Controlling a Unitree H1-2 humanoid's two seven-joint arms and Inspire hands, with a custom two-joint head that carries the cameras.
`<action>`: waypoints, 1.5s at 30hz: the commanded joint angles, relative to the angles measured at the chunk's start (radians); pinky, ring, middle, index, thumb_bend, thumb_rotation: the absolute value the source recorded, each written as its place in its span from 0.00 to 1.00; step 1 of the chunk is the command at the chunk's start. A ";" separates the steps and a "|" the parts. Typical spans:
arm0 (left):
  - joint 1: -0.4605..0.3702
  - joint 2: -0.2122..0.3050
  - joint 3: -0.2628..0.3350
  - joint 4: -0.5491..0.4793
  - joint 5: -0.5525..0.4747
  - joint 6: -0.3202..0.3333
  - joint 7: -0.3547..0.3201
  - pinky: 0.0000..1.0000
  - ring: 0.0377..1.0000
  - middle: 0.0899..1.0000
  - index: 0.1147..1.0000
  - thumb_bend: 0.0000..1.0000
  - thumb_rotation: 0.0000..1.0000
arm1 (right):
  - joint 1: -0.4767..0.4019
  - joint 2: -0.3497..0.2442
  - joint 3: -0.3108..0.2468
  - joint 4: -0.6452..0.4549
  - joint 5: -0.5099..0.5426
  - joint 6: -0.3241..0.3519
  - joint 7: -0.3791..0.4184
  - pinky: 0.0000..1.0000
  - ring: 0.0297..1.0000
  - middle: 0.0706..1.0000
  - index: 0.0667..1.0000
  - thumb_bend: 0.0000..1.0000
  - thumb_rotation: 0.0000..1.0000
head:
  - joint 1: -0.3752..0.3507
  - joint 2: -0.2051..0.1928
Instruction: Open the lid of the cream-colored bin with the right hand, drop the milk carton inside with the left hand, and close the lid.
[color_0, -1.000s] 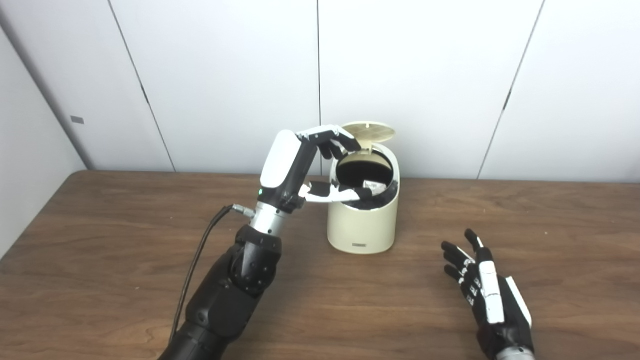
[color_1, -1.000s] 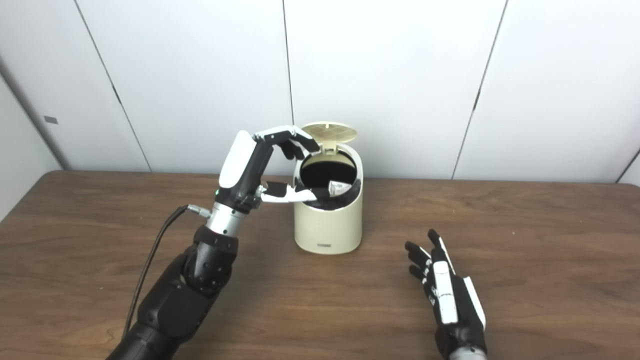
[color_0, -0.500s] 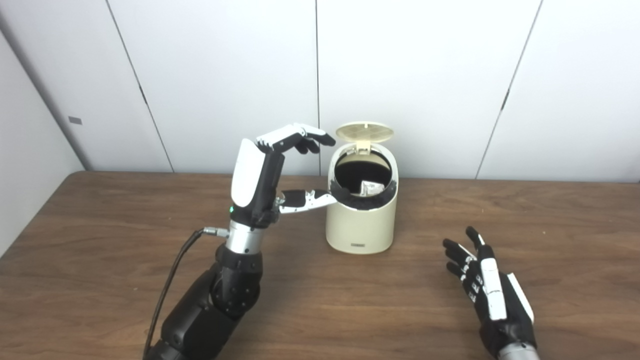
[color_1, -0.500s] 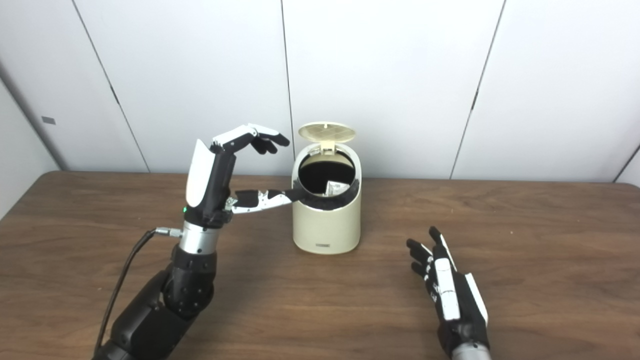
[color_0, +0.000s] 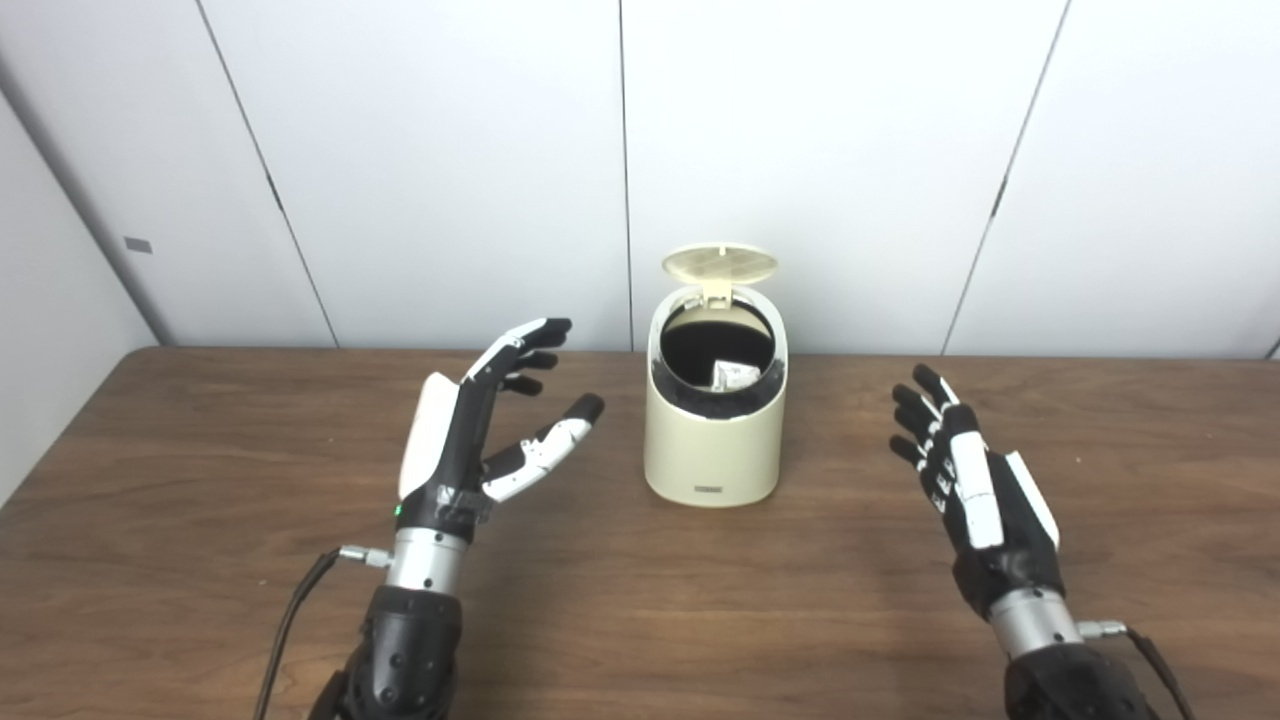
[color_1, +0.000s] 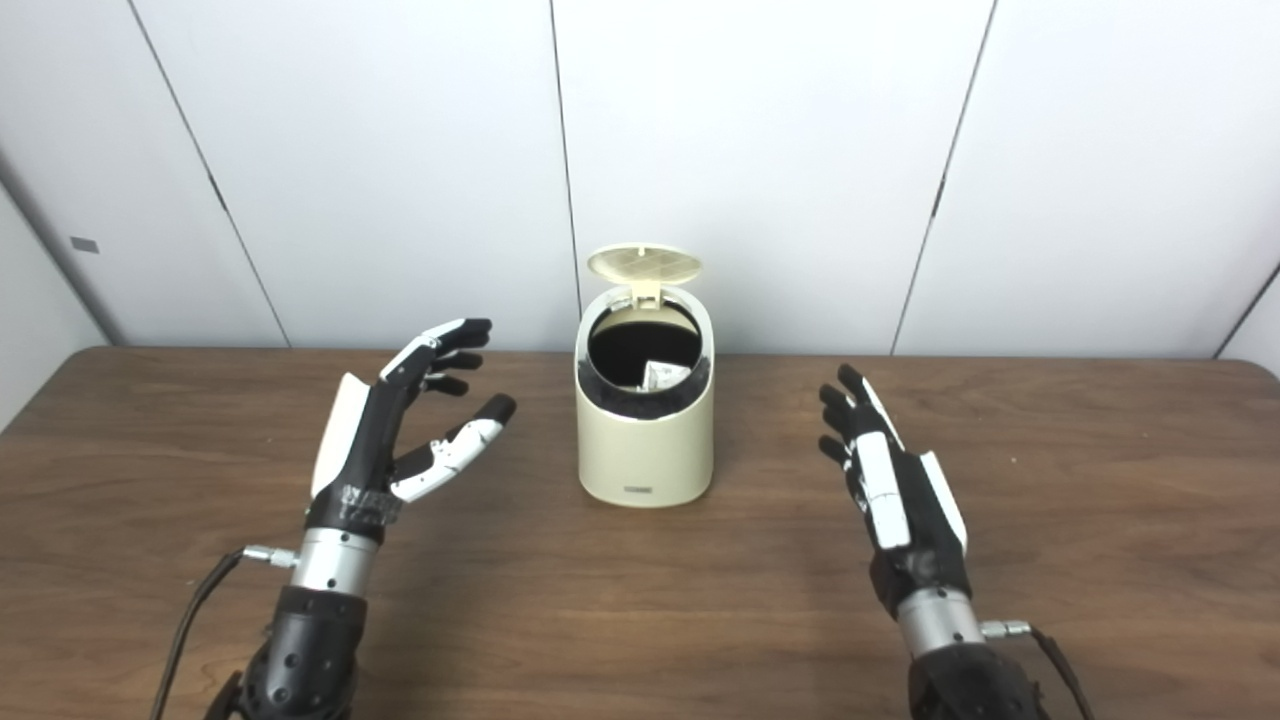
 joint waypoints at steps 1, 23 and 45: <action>0.007 -0.006 0.021 -0.042 -0.016 0.006 -0.011 0.82 0.83 0.87 0.92 0.61 0.90 | -0.064 -0.016 -0.006 -0.006 0.004 -0.030 0.014 0.91 0.95 0.92 0.91 0.68 1.00 | -0.002 0.001; 0.141 -0.099 0.134 -0.030 -0.236 0.062 -0.094 0.92 0.96 0.97 1.00 0.66 1.00 | -0.418 -0.165 0.211 0.036 -0.446 0.076 0.082 0.74 0.89 0.92 0.81 0.58 1.00 | -0.048 0.011; 0.140 -0.096 0.145 -0.025 -0.266 0.073 -0.123 0.92 0.94 0.96 1.00 0.68 0.99 | -0.566 -0.184 0.332 0.192 -0.648 0.037 0.165 0.86 0.99 0.96 0.70 0.62 1.00 | -0.064 0.021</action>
